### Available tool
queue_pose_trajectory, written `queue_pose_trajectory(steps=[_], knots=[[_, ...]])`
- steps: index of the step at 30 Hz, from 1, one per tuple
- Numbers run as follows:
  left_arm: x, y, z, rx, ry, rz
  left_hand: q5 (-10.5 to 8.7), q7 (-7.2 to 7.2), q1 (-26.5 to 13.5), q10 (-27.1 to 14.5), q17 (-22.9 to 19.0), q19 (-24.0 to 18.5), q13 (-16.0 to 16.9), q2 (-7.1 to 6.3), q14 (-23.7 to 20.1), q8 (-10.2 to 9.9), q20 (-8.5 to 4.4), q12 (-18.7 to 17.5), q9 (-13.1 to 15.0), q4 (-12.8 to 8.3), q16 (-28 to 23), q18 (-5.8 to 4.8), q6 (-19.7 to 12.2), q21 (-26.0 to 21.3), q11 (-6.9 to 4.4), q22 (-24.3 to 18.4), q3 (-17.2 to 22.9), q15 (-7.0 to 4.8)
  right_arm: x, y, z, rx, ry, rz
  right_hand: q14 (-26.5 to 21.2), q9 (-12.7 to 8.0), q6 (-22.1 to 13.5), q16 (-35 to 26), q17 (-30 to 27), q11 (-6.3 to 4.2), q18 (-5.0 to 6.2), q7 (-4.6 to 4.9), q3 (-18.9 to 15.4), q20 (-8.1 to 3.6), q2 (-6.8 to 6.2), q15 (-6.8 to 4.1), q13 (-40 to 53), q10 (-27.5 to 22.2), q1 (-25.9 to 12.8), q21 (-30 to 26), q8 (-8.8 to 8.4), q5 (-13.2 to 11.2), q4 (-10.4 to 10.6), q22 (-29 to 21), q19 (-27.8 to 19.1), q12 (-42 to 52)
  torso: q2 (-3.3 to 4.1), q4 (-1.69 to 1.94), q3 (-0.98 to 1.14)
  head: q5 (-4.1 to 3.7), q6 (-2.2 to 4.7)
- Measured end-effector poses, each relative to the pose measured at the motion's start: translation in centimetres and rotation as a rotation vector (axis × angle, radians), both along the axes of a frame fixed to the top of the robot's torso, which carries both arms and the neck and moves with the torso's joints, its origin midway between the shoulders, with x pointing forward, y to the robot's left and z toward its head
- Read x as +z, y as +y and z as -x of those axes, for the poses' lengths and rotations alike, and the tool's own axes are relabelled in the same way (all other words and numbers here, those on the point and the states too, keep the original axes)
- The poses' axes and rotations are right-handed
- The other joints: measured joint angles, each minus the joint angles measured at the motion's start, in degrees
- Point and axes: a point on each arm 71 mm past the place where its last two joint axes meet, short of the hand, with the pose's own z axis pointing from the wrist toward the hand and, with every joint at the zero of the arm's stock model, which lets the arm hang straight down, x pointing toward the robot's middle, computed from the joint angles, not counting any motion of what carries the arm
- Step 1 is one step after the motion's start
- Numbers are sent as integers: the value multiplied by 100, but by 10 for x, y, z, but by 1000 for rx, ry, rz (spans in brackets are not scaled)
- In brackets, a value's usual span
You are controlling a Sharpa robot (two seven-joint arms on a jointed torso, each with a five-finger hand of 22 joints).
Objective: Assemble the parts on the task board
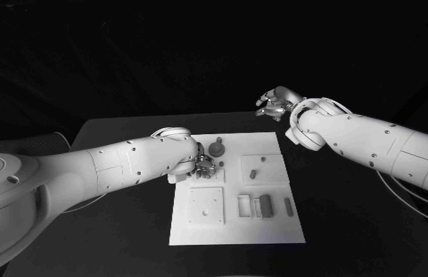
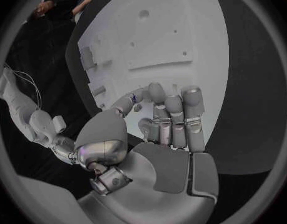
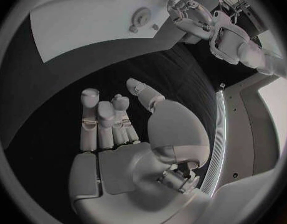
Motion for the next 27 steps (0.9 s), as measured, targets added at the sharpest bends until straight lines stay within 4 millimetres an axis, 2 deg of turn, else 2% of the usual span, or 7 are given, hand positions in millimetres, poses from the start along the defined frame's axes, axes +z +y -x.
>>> queue_pose_trajectory(steps=[3, 27], knots=[[0, 0, 0, 0, 0, 0, 53, 0, 0, 1, -7, 0, -7, 0, 0, 2, 0, 0, -1, -1, 5, 0, 0, 0, 0, 0, -1, 0, 0, 0, 0, 1, 1, 1, 0, 0, 0, 0, 0, 0, 0, 0, 0, 0, 0, 0, 0, 0, 0, 0, 0, 0, 0, 0, 0, 0, 0, -1, 0, 0, -4], [0, 1, 0, -5, -6, -9, 54, 0, 23, 13, -28, -8, -18, -23, 5, 32, 10, 45, -20, -16, 54, 0, 1, 45, -8, -2, -16, 10, -1, 1, 0, 4, 7, 3, 0, 1, 9, 0, 1, 0, 0, -8, 0, 1, 0, 0, -5, 0, 0, 0, 0, 0, 0, 0, 0, 0, -1, -1, 4, 2, -15]])
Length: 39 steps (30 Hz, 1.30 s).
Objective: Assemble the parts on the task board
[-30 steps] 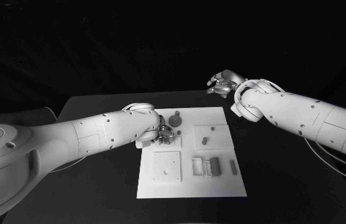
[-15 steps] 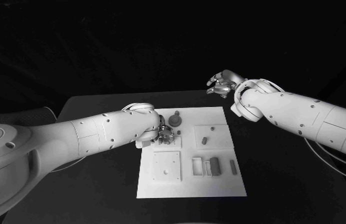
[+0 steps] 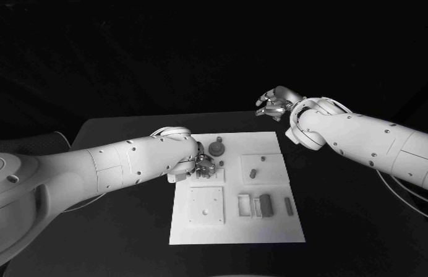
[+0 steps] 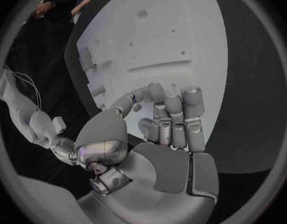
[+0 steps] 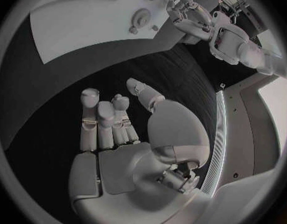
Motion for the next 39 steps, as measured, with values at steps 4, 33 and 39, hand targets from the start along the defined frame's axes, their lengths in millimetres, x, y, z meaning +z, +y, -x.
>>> queue_pose_trajectory(steps=[4, 33, 39], knots=[[0, 1, 0, 0, 0, -2, 34, 0, 23, 1, 0, 4, 0, -23, 0, 0, -3, 3, 0, 0, 1, 0, 0, 0, -1, 0, 0, 1, 0, 0, 0, 0, 0, 0, 0, 0, 1, 0, 0, 0, 0, -1, 0, 0, 0, 0, 0, 0, 0, 0, 0, 0, 0, 0, 0, 0, -1, -1, 0, 4, -5], [-2, 0, 1, -5, 2, -3, -56, 7, 23, 22, -29, 22, -19, -23, 5, 33, -19, 25, -7, -16, 23, 0, 7, 22, -1, -2, -15, -25, 0, 0, 0, 2, 2, 1, 0, -5, -10, 0, 1, 0, 0, 10, 0, 1, 0, 0, -4, 0, 0, 0, 0, 0, 0, 0, 0, 0, 2, -1, -2, 4, 5], [-1, 0, 1, -8, -7, -7, -57, 10, 23, 39, -36, 22, -25, -23, 8, 34, -18, 25, -7, -16, 45, 0, 10, 22, -1, -2, -16, -27, 0, 0, 0, 2, 2, 1, 0, -5, -9, 0, -4, 0, 0, 9, 0, 1, 0, 0, -4, 0, 0, 0, 0, 0, 0, 0, 0, 0, 2, -1, 0, 1, 3]])
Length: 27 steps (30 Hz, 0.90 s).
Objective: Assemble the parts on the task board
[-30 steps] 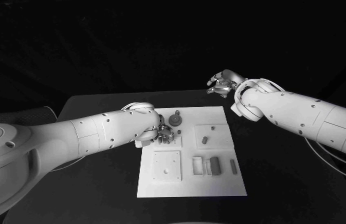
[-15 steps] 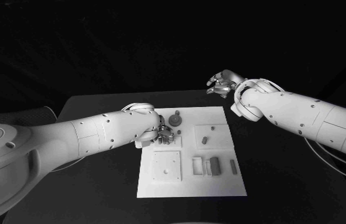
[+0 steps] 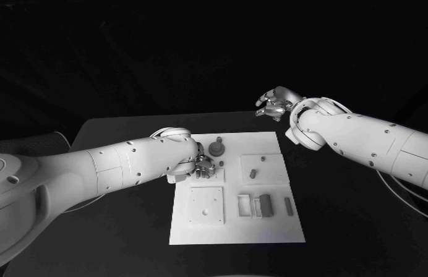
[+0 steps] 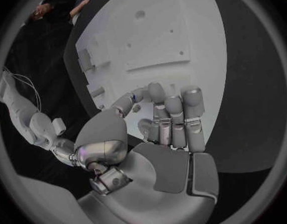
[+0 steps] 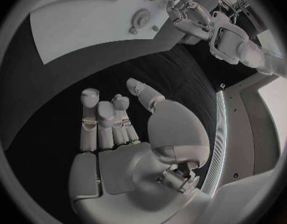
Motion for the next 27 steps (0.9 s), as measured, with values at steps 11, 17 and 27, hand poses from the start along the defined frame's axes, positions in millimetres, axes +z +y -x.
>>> queue_pose_trajectory(steps=[11, 17, 27], knots=[[0, -2, 0, -7, -18, -9, -15, 2, 0, 2, -10, 9, -5, 0, 3, 5, 8, 22, 4, -7, 0, 0, 2, 0, 0, 4, -7, 2, 0, 0, 0, 0, 0, 0, 0, 0, 2, 0, 0, 0, 0, -2, 0, 0, 0, 0, 0, 0, 0, 0, 0, 0, 0, 0, 0, 0, 0, -3, -1, 4, -4], [0, -2, 0, -8, -21, -10, 4, 4, 0, 3, -10, 31, -5, 0, 10, 20, -13, 22, 7, -8, 0, 0, 5, 0, 1, 4, -8, 10, 0, 0, 0, 0, 1, 0, 0, 0, 4, 0, 1, 0, 0, -4, 0, 1, 0, 0, -5, 0, 0, 0, 0, 0, 0, 0, 0, 0, -1, 0, -1, 3, -7], [0, -2, 0, -9, -22, -11, 3, 6, 0, 1, -15, 31, -4, 0, 12, 28, -12, 22, 6, -8, 0, 0, 7, 22, -20, 3, -8, 12, 0, 1, 0, 1, 1, 1, 0, 0, 10, 0, 1, 0, 0, -9, 0, 1, 0, 0, -5, 0, 0, 0, 0, 0, 0, 0, 1, 0, -1, 0, -2, -3, -9]])
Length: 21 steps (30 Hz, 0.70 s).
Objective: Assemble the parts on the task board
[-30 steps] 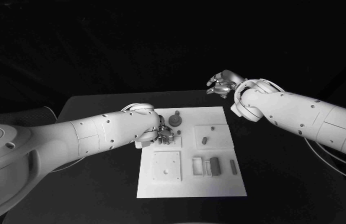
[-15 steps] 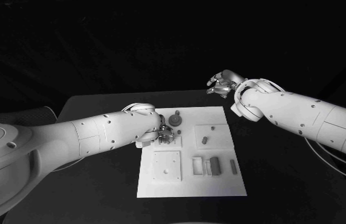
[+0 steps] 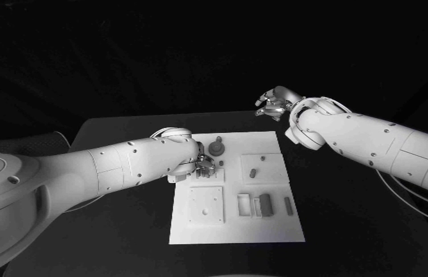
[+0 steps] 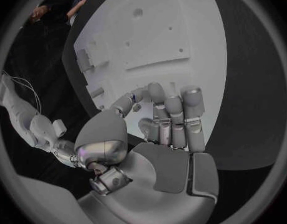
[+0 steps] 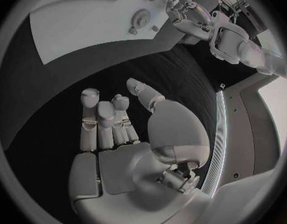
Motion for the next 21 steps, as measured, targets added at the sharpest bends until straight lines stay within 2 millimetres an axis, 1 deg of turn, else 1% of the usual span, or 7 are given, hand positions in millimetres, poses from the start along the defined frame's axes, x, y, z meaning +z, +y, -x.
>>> queue_pose_trajectory(steps=[6, 10, 13, 21], knots=[[0, 0, 0, -2, 2, 0, -2, 0, 0, 0, -7, 0, -6, 0, -6, 3, 1, 0, -3, -7, 0, 0, 0, 0, 0, 0, -7, 0, 0, 0, 0, 0, 0, 0, 0, -5, 2, 0, 0, 0, 0, -2, 0, 0, 0, 0, 0, 0, 0, 0, 0, 0, 0, 0, 0, 0, 0, 0, 0, -2, -3], [-1, 0, 0, 0, 4, 0, -2, 0, 0, 1, -13, -1, -12, 0, 1, 4, 1, 0, -3, -7, 1, 0, 0, 0, -1, -1, -7, -26, 0, 0, 0, 1, 0, 0, 0, -5, 2, 0, 0, 0, 0, -2, 0, 0, 0, 0, -4, 0, 0, 0, 0, 0, 0, 0, 0, 0, 0, -1, 0, -8, -4], [-1, 0, 0, 1, 4, 1, -2, 0, 0, 10, -17, -1, -14, 0, 2, 48, 2, 0, -2, 3, 21, 0, 1, 0, -9, -1, 3, -27, 0, 0, 0, 1, 0, 0, 0, -5, -10, 0, 0, 0, 0, 11, -16, 0, 0, 0, -5, 0, 0, 0, 0, 0, -16, 0, 0, 0, 0, -3, 0, -11, -4], [-1, 0, 0, 1, 3, 2, -5, 0, 0, 10, -23, -1, -19, 0, 2, 62, 2, 0, 2, 6, 22, 0, 1, 0, -10, -1, 27, -27, 0, 0, 0, 1, 1, 1, 0, -5, -12, 0, 0, 0, 0, 12, -16, 0, 0, 0, -5, 0, 0, 0, 0, 0, -16, 0, 0, 18, -1, -3, 3, -20, -4]])
